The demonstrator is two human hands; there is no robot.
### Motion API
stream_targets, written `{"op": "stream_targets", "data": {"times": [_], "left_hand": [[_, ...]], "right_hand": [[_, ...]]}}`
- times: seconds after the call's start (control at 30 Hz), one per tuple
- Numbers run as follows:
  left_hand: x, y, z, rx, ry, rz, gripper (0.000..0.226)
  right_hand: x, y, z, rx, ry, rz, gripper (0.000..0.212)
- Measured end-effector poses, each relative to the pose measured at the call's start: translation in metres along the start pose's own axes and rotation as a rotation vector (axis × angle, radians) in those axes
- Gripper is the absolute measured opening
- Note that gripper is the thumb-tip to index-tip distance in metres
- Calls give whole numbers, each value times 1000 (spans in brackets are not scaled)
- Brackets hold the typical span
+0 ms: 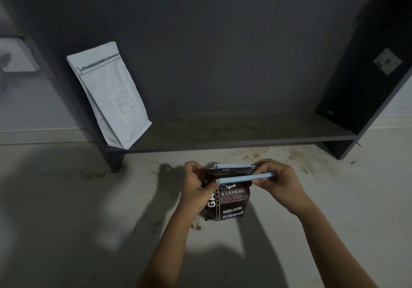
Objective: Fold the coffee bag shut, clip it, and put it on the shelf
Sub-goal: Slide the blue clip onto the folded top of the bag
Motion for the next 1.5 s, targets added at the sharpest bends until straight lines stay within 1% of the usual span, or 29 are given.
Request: {"op": "stream_targets", "data": {"times": [0.07,0.13,0.2,0.27,0.33,0.4,0.47,0.53,0.63,0.67,0.8,0.87,1.03,1.37,1.5], "left_hand": [[-1,-1,2,1,0,-27,51],[-2,-4,4,57,-3,-55,47],[-2,-6,7,128,-20,-42,44],[-2,-4,5,133,-9,-2,40],[-2,-1,-1,116,27,22,40],[-1,0,-3,59,25,15,40],[0,-3,0,-7,-9,-19,40],[-1,-6,6,-32,-44,-65,34],[-5,-8,11,-81,-62,-149,24],[-7,-8,11,-113,-56,-164,24],[-10,-3,10,-199,-25,-167,49],[-11,-5,10,-227,-16,-178,56],[-13,-9,12,-307,-8,-207,54],[-11,-3,11,-284,-5,-128,63],[-11,-2,11,-250,-24,-99,58]], "right_hand": [[1,-2,3,15,-13,-18,22],[3,-9,5,49,-39,-51,28],[5,-21,5,39,-53,-83,32],[7,-29,4,-17,-44,-77,33],[8,-33,1,-74,-24,-61,32],[9,-32,0,-108,-10,-40,31],[9,-28,2,-112,-10,0,32],[9,-25,5,-102,-13,33,33],[10,-22,10,-76,-38,42,30],[11,-22,11,-72,-45,41,29],[12,-21,13,-63,-55,45,29],[11,-22,12,-61,-55,40,30],[11,-21,12,-38,-44,29,32],[13,-22,14,-13,-49,21,34],[13,-22,12,-30,-44,31,32]]}}
Point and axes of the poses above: each hand's wrist, its own x-axis towards the middle knuckle, its own y-axis out of the back of the hand, z = x × y, the point moved 9 cm from there along x, towards the middle knuckle, and after that the axes turned 11 degrees about x, right-handed, at the moved point
